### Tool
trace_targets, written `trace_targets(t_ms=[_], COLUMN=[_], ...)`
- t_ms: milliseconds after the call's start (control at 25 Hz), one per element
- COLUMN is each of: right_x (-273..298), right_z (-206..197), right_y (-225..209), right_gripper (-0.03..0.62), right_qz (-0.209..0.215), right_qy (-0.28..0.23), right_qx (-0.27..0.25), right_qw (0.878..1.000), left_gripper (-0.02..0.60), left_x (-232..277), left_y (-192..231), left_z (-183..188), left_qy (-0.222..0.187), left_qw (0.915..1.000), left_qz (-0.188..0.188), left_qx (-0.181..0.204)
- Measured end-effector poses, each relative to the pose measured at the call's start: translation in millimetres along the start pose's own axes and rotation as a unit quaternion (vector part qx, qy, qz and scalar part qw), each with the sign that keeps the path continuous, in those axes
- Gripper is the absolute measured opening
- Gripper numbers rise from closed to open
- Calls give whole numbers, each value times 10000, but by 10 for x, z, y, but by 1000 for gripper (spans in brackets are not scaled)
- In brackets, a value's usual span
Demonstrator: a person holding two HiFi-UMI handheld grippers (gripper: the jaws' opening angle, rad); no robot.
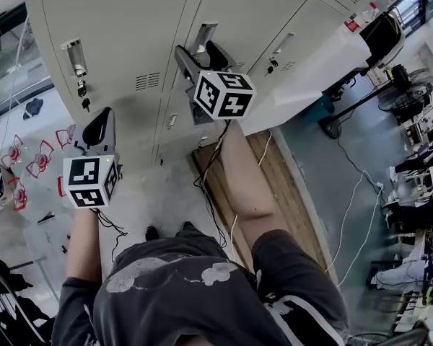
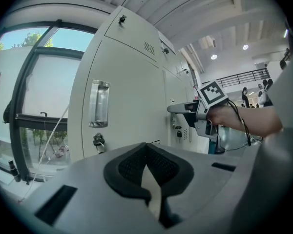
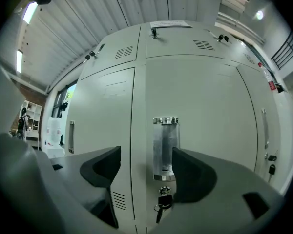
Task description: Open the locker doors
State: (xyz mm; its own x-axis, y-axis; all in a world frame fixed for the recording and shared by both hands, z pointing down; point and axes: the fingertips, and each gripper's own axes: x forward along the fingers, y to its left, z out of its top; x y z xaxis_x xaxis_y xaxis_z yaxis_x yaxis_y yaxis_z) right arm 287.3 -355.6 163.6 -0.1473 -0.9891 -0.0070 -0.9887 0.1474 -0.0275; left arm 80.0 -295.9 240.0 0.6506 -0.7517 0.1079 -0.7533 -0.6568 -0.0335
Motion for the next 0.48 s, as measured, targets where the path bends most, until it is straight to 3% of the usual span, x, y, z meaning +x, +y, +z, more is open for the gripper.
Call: trace_targets(t_ms=[280, 480], right_x=[113, 167], right_z=[33, 94], right_y=[-7, 104], right_gripper=[331, 331], right_qz=[271, 374], right_qy=[-41, -122], right_qx=[116, -117], right_qw=[9996, 9992], left_gripper=[9, 9], left_x=[61, 39], left_y=[-49, -50], left_z=[-8, -32], left_qy=[58, 76], left_qw=[9998, 9995], left_qz=[171, 289], left_qx=[-32, -81])
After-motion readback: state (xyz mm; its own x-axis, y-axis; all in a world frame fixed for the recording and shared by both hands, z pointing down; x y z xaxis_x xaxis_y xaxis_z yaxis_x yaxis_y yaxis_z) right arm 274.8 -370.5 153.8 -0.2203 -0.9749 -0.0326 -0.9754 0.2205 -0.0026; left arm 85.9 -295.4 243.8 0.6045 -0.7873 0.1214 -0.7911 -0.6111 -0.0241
